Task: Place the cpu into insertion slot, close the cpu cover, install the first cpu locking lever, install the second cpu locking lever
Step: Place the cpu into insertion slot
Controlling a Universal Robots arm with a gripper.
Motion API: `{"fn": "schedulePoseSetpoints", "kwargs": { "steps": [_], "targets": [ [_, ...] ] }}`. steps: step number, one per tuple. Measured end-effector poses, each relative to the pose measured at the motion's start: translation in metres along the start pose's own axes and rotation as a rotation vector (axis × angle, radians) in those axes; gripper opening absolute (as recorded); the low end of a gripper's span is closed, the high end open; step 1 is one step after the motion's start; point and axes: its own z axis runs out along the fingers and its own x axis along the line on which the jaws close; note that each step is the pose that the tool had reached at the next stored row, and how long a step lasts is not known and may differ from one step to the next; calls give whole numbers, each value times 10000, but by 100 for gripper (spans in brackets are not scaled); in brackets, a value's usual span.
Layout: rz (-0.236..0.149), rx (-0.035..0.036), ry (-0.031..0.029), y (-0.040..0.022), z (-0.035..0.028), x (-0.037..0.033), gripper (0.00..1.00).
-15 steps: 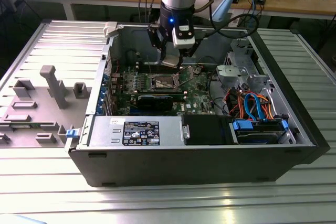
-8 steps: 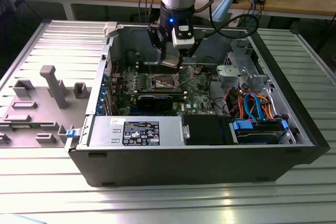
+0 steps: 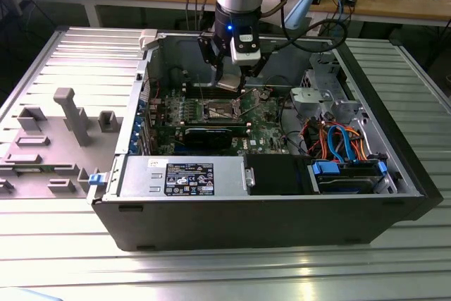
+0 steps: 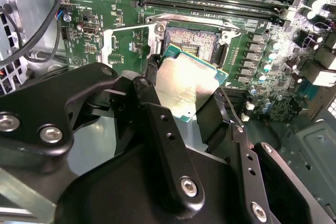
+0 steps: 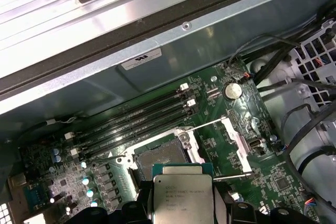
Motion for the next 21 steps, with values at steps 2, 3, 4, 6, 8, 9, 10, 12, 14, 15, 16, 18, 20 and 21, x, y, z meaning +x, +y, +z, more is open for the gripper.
{"fn": "schedulePoseSetpoints", "kwargs": {
  "steps": [2, 3, 4, 6, 8, 9, 10, 12, 14, 15, 16, 18, 20, 21],
  "targets": [
    [26, 0, -2, 0, 0, 0, 55],
    [37, 0, -3, 0, 0, 0, 55],
    [49, 0, -4, 0, 0, 0, 55],
    [78, -1, -7, 0, 0, 0, 55],
    [115, -2, -10, 0, 0, 0, 55],
    [132, -2, -11, 0, 0, 0, 55],
    [144, -3, -12, 0, 0, 0, 55],
    [176, -4, -15, 0, 1, 0, 55],
    [204, -4, -18, 0, 1, 0, 55],
    [217, -4, -19, 0, 1, 0, 55],
    [239, -5, -21, 0, 1, 0, 55],
    [268, -5, -23, 0, 1, 0, 55],
    [298, -6, -25, 0, 1, 0, 55],
    [316, -6, -27, 0, 1, 0, 55]
  ]
}}
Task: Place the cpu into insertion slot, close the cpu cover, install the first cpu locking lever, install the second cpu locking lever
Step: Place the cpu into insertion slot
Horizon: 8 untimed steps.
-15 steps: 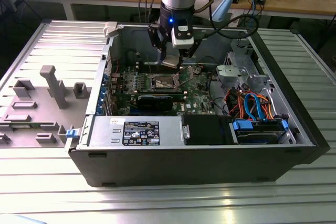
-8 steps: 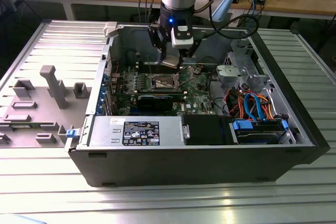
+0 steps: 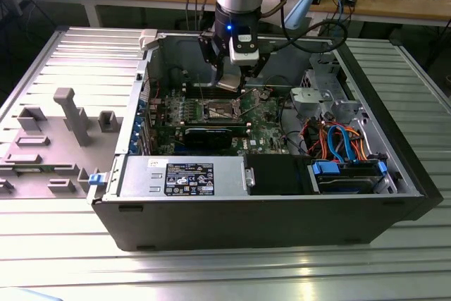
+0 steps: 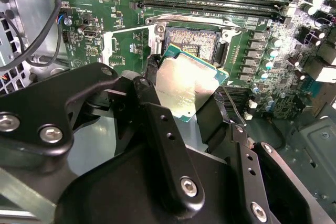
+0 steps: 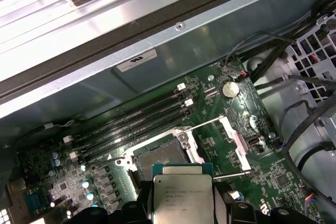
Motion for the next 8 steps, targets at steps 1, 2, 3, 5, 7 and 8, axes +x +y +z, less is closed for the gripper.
{"fn": "schedulePoseSetpoints", "kwargs": {
  "steps": [1, 2, 3, 5, 7, 8],
  "targets": [
    [14, -1, -1, 0, 0, 0, 55],
    [34, -1, -3, 0, 0, 0, 55],
    [48, -2, -4, 0, 0, 0, 55],
    [81, -2, -7, 0, 0, 0, 55],
    [117, -3, -10, 0, 0, 0, 55],
    [129, -3, -11, 0, 0, 0, 55]
  ]
}}
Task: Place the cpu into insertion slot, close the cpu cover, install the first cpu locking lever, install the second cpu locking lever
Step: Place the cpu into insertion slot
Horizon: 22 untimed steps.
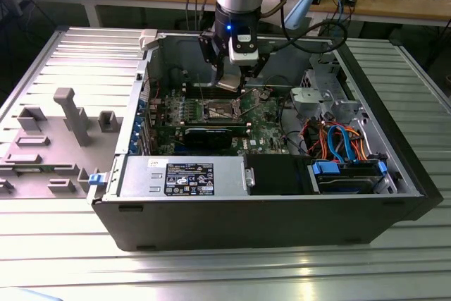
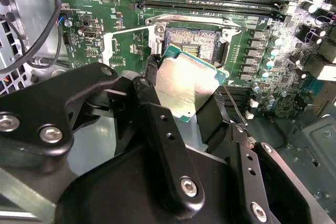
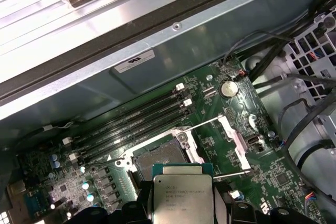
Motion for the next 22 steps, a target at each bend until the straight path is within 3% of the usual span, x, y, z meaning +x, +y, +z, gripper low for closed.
{"fn": "schedulePoseSetpoints", "kwargs": {
  "steps": [22],
  "targets": [
    [323, -6, -28, 0, 1, 0, 55]
  ]
}}
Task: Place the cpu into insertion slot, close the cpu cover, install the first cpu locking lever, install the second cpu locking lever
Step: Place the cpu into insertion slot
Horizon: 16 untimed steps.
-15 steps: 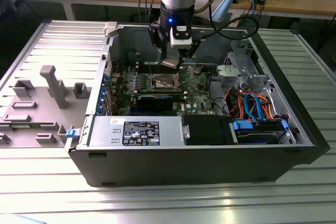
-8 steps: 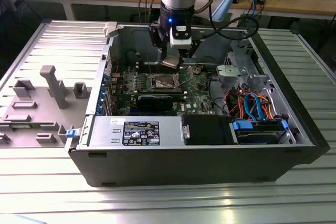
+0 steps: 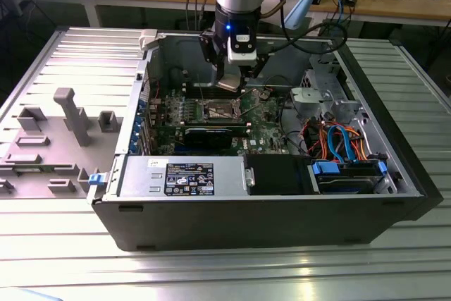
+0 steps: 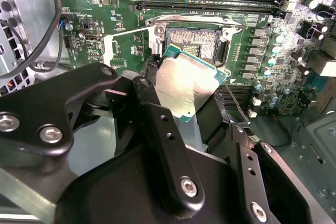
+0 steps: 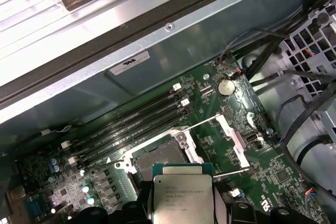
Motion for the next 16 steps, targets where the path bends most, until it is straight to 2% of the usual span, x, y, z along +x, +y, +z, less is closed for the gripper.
{"fn": "schedulePoseSetpoints", "kwargs": {
  "steps": [3, 16],
  "targets": [
    [241, -5, -21, 0, 1, 0, 55],
    [443, -9, -39, 0, 1, 0, 55]
  ]
}}
